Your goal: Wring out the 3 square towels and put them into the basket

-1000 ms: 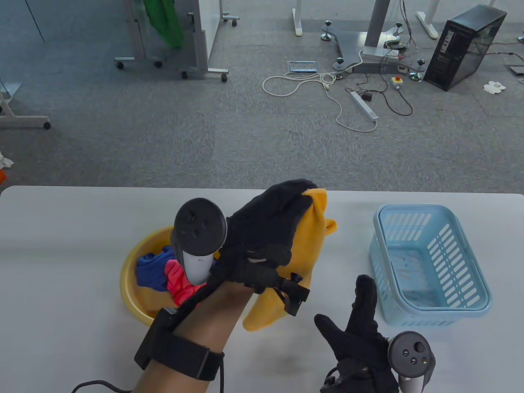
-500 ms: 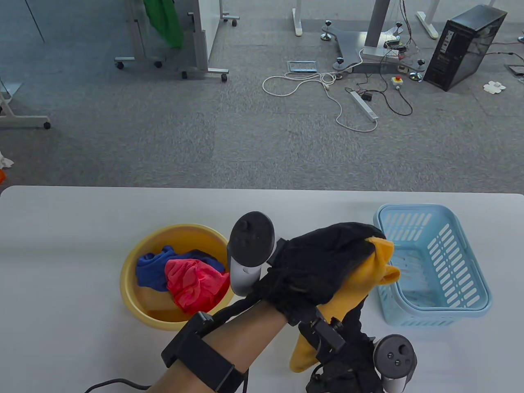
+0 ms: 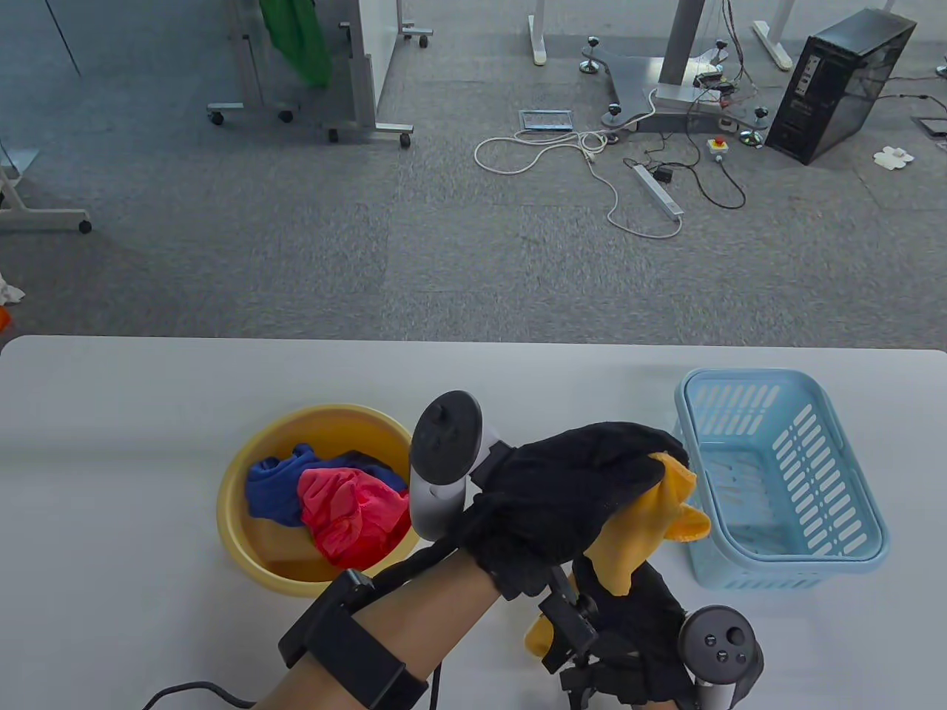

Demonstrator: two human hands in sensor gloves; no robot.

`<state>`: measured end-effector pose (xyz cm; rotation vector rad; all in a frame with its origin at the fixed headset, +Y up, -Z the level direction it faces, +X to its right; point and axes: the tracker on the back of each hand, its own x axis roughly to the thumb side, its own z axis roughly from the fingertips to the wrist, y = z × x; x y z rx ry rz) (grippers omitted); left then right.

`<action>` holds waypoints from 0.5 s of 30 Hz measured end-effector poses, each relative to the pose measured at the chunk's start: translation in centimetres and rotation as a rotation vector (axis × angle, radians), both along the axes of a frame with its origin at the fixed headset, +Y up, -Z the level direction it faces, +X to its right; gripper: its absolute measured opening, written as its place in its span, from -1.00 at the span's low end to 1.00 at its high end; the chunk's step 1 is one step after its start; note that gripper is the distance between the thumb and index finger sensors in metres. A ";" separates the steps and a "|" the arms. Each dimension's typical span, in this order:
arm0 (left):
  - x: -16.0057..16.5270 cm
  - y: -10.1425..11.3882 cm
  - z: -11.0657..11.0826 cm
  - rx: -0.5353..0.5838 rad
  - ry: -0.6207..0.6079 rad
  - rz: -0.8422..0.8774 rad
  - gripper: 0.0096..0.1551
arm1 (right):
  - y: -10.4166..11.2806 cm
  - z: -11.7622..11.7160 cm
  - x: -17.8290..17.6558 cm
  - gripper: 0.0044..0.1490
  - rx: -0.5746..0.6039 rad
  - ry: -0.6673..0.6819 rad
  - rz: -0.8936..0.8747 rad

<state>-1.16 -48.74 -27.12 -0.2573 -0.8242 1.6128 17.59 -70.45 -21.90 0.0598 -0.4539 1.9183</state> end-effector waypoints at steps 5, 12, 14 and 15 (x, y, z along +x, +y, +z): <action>-1.2 -0.9 -0.6 -0.041 -0.014 0.043 -0.57 | -0.3 -0.3 0.5 -0.49 0.010 0.065 -0.091; -4.4 -2.5 -1.5 -0.086 0.057 0.052 -0.56 | 0.7 0.1 1.7 -0.10 0.081 -0.045 -0.012; -5.0 -2.9 -1.8 -0.097 0.081 0.052 -0.56 | 0.9 0.2 1.9 -0.02 0.088 -0.064 0.016; -5.5 -3.3 -2.0 -0.104 0.093 0.047 -0.55 | 1.0 0.4 2.0 -0.03 0.096 -0.080 0.015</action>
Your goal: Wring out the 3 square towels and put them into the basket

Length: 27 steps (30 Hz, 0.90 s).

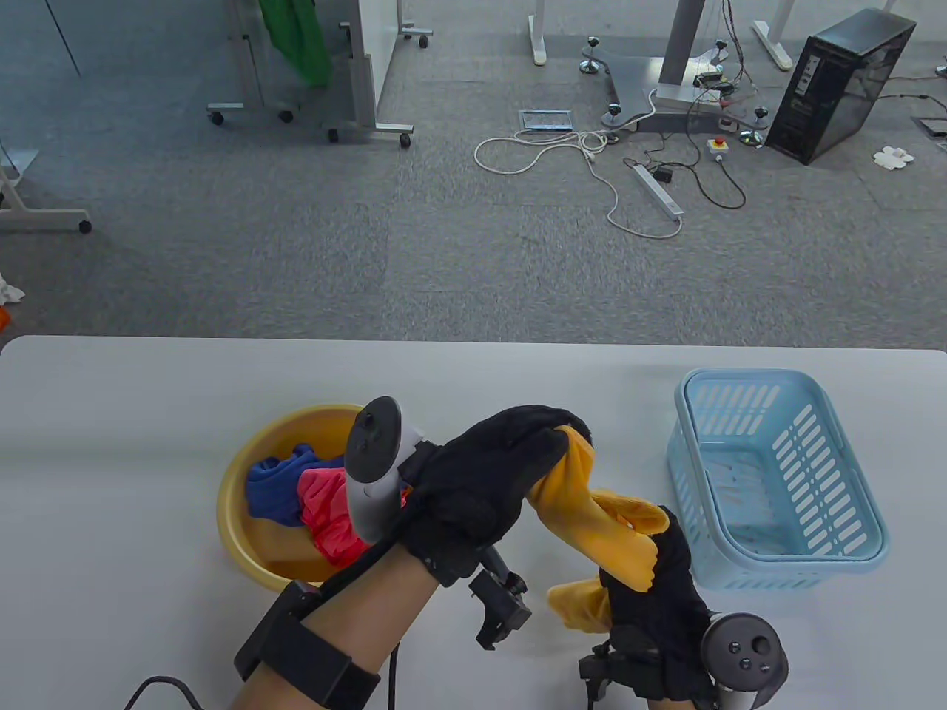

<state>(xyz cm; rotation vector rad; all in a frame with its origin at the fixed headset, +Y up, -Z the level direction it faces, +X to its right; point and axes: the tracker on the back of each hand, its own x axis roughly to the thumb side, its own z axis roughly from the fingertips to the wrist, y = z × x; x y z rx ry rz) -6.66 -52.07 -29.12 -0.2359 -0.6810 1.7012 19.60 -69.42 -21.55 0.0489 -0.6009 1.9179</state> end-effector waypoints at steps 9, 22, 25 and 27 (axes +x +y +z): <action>-3.1 -5.7 -1.6 -0.065 0.118 -0.049 -0.56 | 0.7 0.6 1.0 -0.17 0.033 -0.039 -0.019; -3.0 -14.4 -1.2 0.000 0.187 -0.384 -0.54 | 0.7 0.2 0.6 -0.18 0.031 0.025 -0.052; -2.5 -16.2 -0.6 0.022 0.245 -0.380 -0.54 | 0.5 -0.1 0.4 -0.18 0.027 0.077 -0.113; -2.3 -17.5 -0.2 0.018 0.276 -0.366 -0.54 | 0.6 -0.1 0.3 -0.18 0.023 0.104 -0.160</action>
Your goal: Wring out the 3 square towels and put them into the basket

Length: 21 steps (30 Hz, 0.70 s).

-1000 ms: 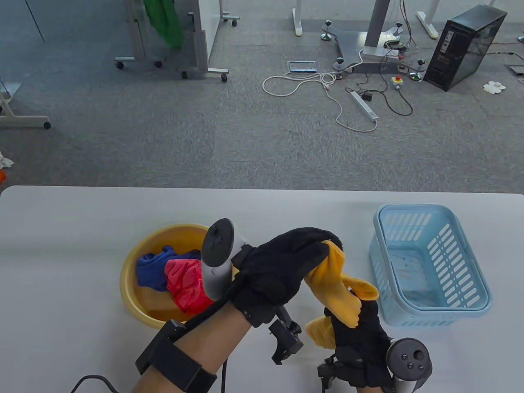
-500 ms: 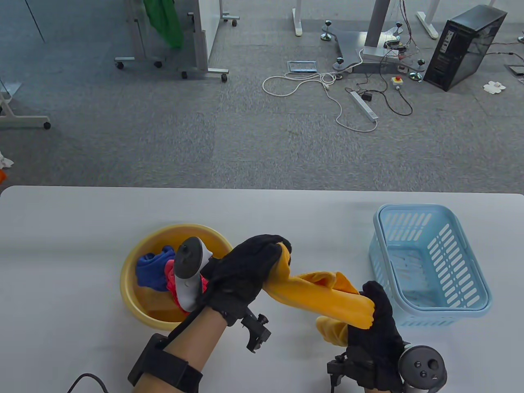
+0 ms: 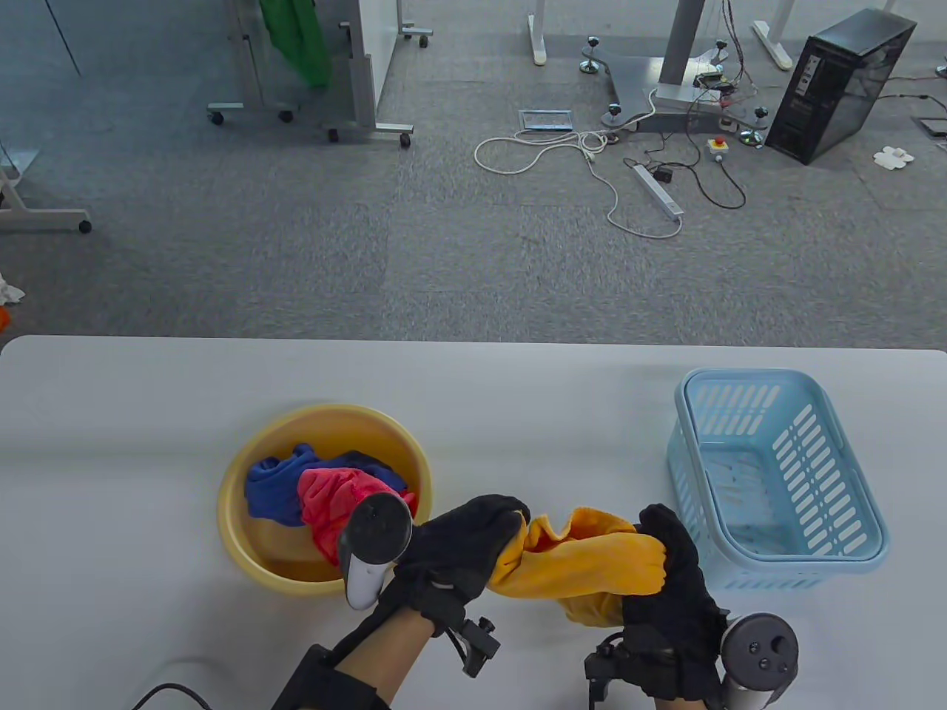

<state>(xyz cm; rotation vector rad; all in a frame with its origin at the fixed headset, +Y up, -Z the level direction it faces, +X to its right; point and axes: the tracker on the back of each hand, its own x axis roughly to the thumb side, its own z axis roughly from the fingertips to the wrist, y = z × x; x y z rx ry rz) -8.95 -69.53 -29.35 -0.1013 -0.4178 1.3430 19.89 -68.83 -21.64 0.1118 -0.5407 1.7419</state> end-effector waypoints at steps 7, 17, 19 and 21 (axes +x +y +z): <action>1.4 -4.1 0.9 -0.091 0.017 0.111 -0.54 | 1.0 0.5 -0.8 -0.18 0.044 0.024 0.037; 4.0 -9.6 3.0 -0.251 0.016 0.338 -0.53 | 1.3 0.4 -1.3 -0.17 0.069 0.047 0.055; 4.3 -10.2 3.5 -0.272 0.037 0.373 -0.53 | 1.3 0.3 -1.4 -0.17 0.069 0.055 0.056; 4.6 -10.6 3.7 -0.312 0.061 0.385 -0.52 | 1.1 0.3 -1.5 -0.21 0.062 0.048 0.063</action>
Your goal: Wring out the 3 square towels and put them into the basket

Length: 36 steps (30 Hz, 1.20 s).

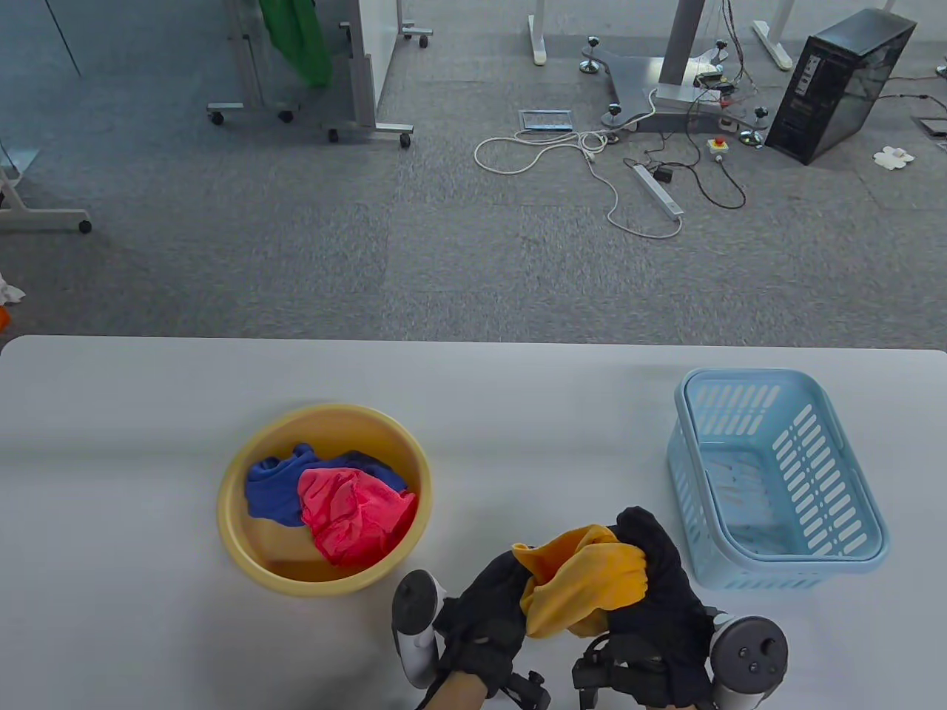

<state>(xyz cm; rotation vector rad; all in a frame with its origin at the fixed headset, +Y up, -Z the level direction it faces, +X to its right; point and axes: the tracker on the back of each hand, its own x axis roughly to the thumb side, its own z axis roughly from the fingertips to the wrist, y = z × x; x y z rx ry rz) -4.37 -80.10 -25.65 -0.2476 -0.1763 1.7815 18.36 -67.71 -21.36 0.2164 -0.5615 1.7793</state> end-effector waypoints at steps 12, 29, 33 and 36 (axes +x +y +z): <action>-1.2 1.7 0.9 0.068 -0.021 -0.143 -0.22 | 0.4 0.0 1.0 -0.29 -0.015 -0.011 -0.020; -1.0 5.3 1.5 0.355 -0.259 -0.251 0.30 | 1.2 0.3 0.4 -0.33 0.052 0.022 0.087; 0.0 5.0 1.6 0.364 -0.358 -0.392 0.44 | 1.1 0.2 -0.5 -0.33 0.046 0.130 0.051; 0.1 4.3 1.5 0.263 -0.356 -0.354 0.40 | 1.0 0.2 -1.2 -0.32 0.041 0.195 0.024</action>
